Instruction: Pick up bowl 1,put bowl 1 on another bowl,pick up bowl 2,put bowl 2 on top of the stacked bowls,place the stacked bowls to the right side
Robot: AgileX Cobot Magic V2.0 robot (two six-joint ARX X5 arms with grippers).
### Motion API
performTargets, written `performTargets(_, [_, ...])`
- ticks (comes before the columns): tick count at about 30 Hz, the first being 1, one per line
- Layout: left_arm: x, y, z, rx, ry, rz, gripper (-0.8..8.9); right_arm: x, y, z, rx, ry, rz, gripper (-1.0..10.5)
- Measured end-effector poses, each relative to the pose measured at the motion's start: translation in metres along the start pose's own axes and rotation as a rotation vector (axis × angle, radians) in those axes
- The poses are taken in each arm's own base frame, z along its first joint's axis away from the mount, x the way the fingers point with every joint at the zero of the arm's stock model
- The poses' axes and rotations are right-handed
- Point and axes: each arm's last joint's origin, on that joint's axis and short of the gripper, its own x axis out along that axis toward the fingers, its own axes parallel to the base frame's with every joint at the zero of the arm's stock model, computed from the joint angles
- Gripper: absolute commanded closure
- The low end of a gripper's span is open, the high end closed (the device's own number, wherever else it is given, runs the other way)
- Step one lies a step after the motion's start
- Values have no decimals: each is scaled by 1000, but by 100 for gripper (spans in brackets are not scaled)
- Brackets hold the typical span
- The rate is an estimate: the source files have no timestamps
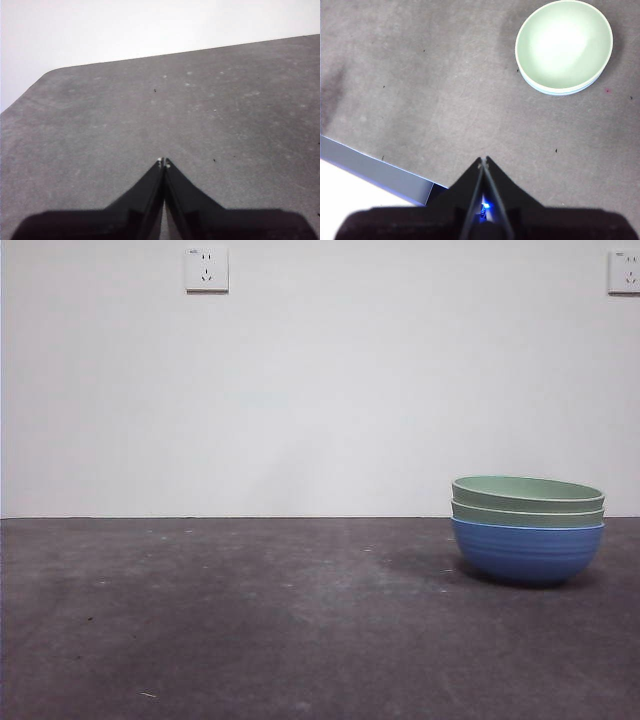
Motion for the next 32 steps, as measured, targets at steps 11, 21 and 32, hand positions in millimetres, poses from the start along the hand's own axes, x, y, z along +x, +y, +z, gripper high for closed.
performTargets(11, [0, 0, 0, 0, 0, 0, 817, 0, 0, 0, 0, 0, 0, 944])
performTargets(21, [0, 0, 0, 0, 0, 0, 817, -2, -1, 0, -16, -20, -26, 944])
performTargets(32, [0, 0, 0, 0, 0, 0, 817, -36, -1, -38, -127, -616, -74, 944])
